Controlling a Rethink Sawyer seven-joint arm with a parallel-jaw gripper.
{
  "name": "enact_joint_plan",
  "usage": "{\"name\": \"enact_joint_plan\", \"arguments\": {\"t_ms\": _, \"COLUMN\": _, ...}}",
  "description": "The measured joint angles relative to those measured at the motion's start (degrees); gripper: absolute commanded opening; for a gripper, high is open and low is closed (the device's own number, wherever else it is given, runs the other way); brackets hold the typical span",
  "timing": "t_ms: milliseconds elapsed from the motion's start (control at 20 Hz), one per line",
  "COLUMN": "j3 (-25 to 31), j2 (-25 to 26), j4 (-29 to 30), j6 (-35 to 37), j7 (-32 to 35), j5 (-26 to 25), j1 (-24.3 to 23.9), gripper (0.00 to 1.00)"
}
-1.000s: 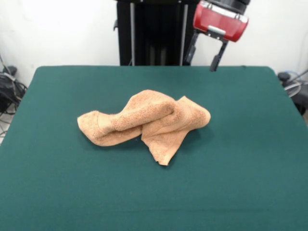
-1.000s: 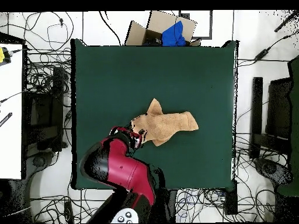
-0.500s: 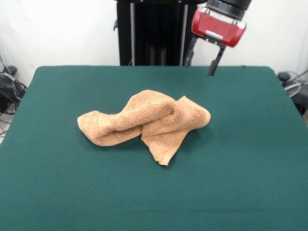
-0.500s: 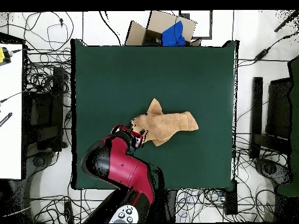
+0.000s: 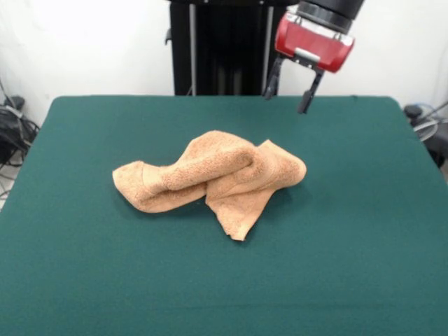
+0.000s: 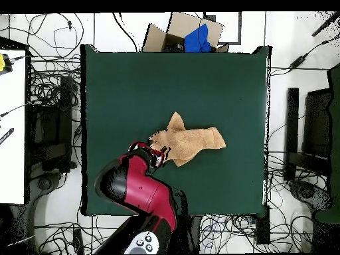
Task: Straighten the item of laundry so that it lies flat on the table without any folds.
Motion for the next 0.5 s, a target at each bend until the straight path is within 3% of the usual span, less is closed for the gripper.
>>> {"name": "enact_joint_plan", "arguments": {"t_ms": 500, "j3": -1.3, "j2": 2.8, "j4": -0.1, "j6": -1.4, "j7": 0.0, "j5": 2.9, "j1": 1.0, "gripper": 1.00}}
